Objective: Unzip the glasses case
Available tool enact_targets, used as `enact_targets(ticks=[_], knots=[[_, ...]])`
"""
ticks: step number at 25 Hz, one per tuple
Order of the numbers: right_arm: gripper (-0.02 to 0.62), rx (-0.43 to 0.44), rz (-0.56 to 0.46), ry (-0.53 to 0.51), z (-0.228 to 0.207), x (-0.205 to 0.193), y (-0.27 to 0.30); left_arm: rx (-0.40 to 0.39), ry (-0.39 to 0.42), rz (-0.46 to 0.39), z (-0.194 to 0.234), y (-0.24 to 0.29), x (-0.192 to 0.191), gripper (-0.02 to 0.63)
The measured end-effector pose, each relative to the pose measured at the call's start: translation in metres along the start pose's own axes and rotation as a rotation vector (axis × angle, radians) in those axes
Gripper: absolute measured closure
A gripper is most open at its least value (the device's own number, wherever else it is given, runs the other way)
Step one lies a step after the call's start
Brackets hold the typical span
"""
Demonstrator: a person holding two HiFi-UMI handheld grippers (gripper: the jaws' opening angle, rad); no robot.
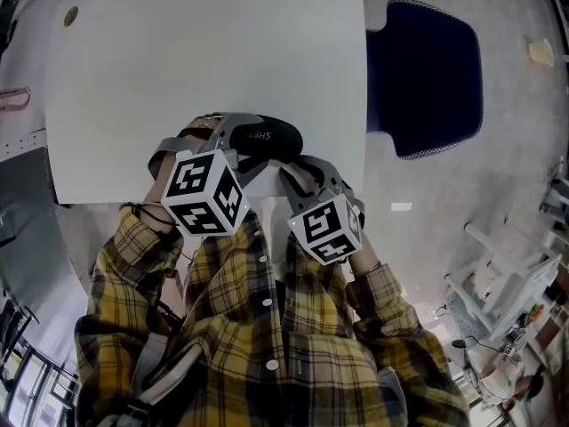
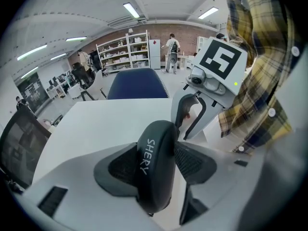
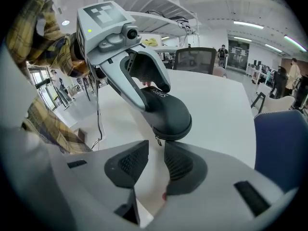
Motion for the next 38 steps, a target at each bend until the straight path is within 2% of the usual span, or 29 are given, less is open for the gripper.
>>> enact_targets(ticks=[2, 4, 6, 10, 13, 17, 19, 27, 38], knots=[[0.503, 0.011, -0.002, 0.018, 0.000, 0.002, -0.001, -0.001, -0.002, 0.000, 0.000, -0.001, 0.000, 0.371], [0.541, 0.028, -0.010, 0.031, 0.001, 0.002, -0.002, 0.000, -0.002, 0.000, -0.001, -0.001, 0.001, 0.371], [0.551, 0.036, -0.008, 0.030, 0.003, 0.000, -0.003, 0.001, -0.002, -0.001, -0.002, 0.000, 0.004, 0.371], [0.569, 0.017, -0.004, 0.044, 0.004, 0.002, 0.000, -0.003, -0.003, -0.004, -0.001, 0.000, 0.002, 0.371], [0.584, -0.009, 0.008, 0.095, 0.000, 0.005, 0.004, -0.005, -0.005, -0.005, 0.001, 0.000, -0.001, 0.371], [0.583, 0.027, -0.006, 0.197, 0.002, 0.005, 0.006, -0.005, -0.004, -0.006, 0.000, 0.000, -0.001, 0.371], [0.586, 0.032, -0.016, 0.216, 0.001, 0.002, 0.002, -0.005, -0.004, -0.007, -0.002, 0.000, 0.003, 0.371], [0.597, 0.020, -0.028, 0.231, -0.002, 0.001, 0.000, 0.017, 0.001, -0.022, 0.000, 0.001, 0.002, 0.371], [0.597, -0.001, 0.007, 0.192, -0.007, -0.003, -0.003, 0.020, 0.032, -0.027, -0.002, 0.002, 0.000, 0.371]])
Point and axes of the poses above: the fingertips, and each gripper's own axes: y forward along the fingers, z to its left, x out of its top, the point moved 1 cm from there along -y, backward along the fingers, and after that the axes turned 12 degrees about z, right-handed, at the moved point
